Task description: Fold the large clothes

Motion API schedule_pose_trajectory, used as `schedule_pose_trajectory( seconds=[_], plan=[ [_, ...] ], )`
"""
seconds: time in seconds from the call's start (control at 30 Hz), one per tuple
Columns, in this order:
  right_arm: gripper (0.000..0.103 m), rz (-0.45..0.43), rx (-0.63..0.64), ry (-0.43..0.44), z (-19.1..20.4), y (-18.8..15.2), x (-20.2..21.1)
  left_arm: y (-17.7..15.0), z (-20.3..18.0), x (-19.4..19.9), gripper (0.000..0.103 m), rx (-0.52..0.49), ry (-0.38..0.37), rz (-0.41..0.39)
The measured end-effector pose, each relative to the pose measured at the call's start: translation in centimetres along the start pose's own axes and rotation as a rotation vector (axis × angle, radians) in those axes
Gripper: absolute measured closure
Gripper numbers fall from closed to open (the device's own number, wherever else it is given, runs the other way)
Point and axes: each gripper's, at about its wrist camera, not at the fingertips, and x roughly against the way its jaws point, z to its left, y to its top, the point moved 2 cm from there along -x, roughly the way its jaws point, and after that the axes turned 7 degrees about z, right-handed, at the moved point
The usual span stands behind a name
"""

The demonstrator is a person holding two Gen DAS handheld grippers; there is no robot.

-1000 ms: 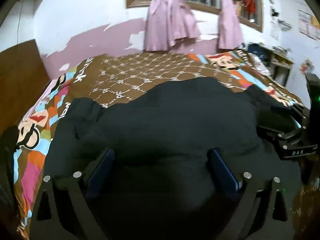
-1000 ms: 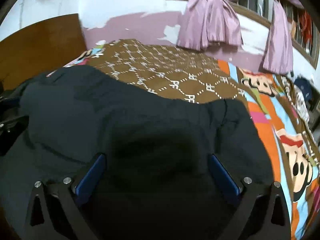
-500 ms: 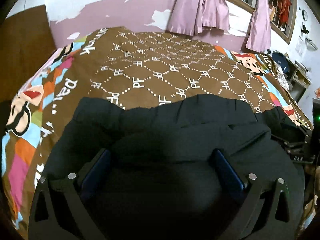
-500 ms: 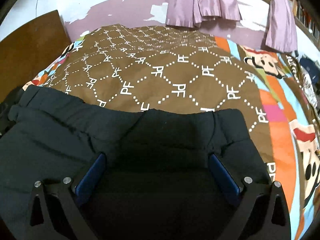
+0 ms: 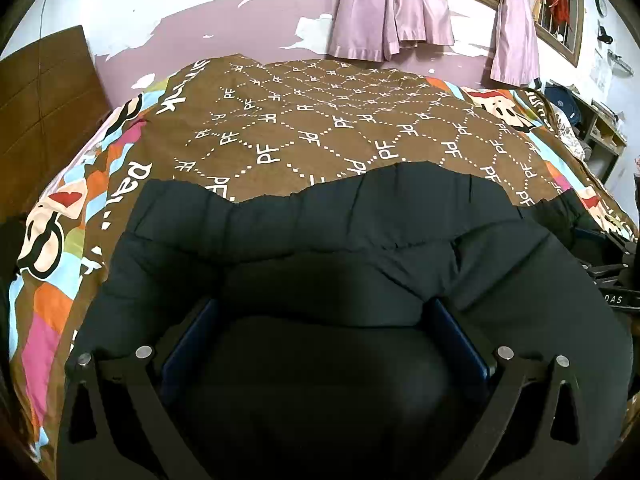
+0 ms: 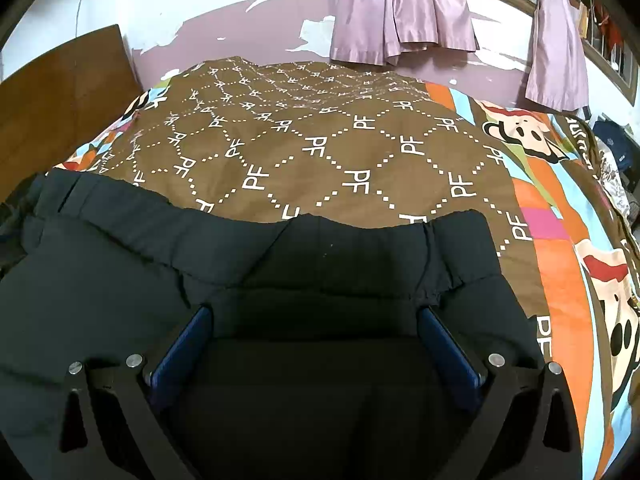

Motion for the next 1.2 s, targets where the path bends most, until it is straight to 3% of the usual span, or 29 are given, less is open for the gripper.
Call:
schedule_pose_trajectory(
  seconds=[0.3, 0.43, 0.5, 0.63, 0.77, 0.93, 1.07, 1.2],
  plan=[
    [0.0, -0.015, -0.015, 0.023, -0.2, -0.1, 0.0, -0.1, 0.3, -0.1, 0.001, 0.008, -0.028, -0.023],
    [0.0, -0.054, -0.041, 0.081, -0.8, -0.6, 1.0, -0.1, 0.4, -0.2, 0.001, 0.009, -0.033, -0.024],
    [0.0, -0.079, -0.057, 0.118, -1.1, -1.1, 1.8, -0.3, 0.8, 0.2, 0.001, 0.021, -0.067, -0.048],
    [0.0, -0.119, -0.091, 0.159, -1.5, -2.0, 3.4, -1.5, 2.6, 2.1, 0.001, 0.085, -0.205, -0.139],
    [0.0, -0.214, -0.15, 0.037, -2.1, -2.9, 6.3, -1.9, 3.9, 3.5, 0.001, 0.131, -0.285, -0.174],
    [0.0, -0.262, -0.306, -0.04, -5.6, -4.5, 8.9, -2.0, 4.7, 6.3, 0.001, 0.158, -0.25, -0.214],
    [0.0, -0.243, -0.427, -0.053, -8.7, -6.1, 9.4, -4.1, 8.4, 9.0, 0.001, 0.322, -0.236, -0.312],
    [0.0, -0.204, -0.48, -0.053, -10.7, -7.5, 9.3, -5.5, 12.6, 8.7, 0.001, 0.495, -0.253, -0.283]
  ],
)
